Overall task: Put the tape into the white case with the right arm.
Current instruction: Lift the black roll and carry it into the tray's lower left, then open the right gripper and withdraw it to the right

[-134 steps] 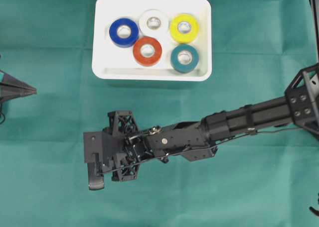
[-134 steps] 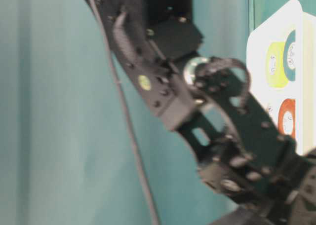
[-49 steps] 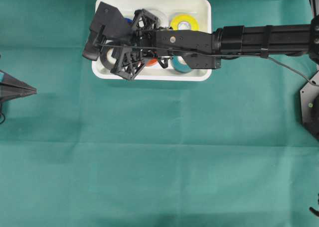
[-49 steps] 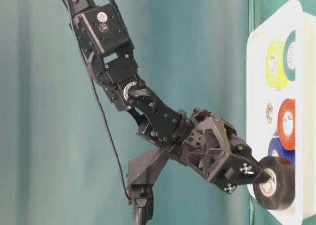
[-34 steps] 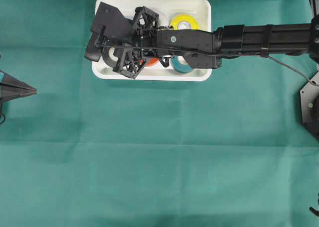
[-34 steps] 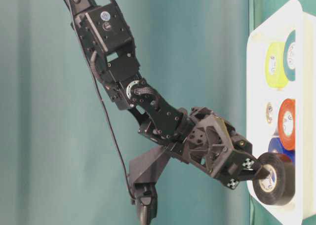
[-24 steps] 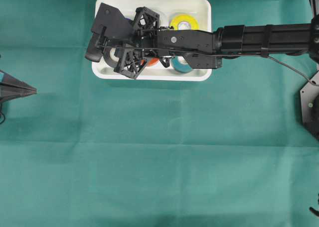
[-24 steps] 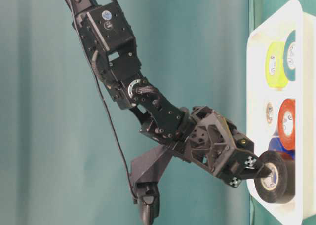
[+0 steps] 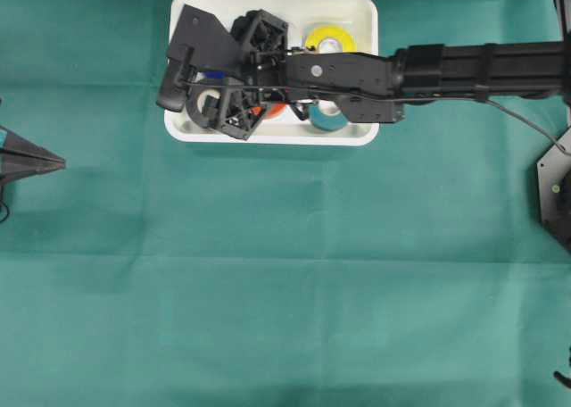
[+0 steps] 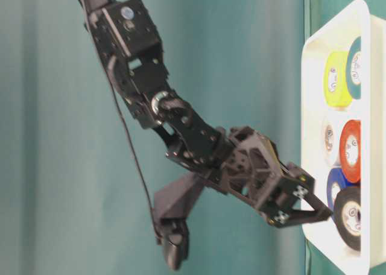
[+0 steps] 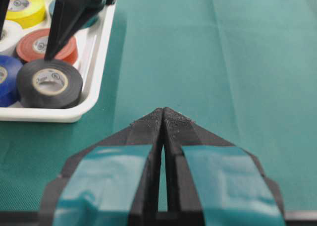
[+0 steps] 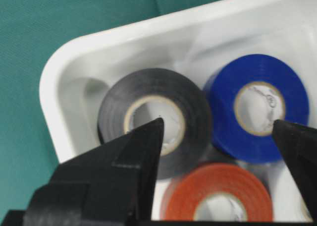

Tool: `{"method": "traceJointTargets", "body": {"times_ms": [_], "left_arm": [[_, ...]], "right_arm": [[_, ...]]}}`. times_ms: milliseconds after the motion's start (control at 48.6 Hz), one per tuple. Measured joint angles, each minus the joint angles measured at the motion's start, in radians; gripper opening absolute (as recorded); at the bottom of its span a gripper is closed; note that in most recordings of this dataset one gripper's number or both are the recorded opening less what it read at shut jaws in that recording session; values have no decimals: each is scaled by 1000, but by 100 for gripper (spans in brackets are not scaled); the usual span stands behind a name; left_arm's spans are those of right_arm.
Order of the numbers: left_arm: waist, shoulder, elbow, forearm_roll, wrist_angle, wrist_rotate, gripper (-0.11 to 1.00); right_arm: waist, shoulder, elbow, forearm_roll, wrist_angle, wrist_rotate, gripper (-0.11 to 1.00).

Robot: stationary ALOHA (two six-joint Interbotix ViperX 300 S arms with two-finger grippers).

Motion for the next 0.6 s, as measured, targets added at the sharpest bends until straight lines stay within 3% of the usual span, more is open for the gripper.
{"method": "traceJointTargets", "body": {"times_ms": [206, 596], "left_arm": [[0, 0, 0, 0, 0, 0, 0], [2, 0, 0, 0, 0, 0, 0]], "right_arm": [[2, -89, 104, -2, -15, 8, 68], [2, -328, 403, -2, -146, 12, 68]]}}
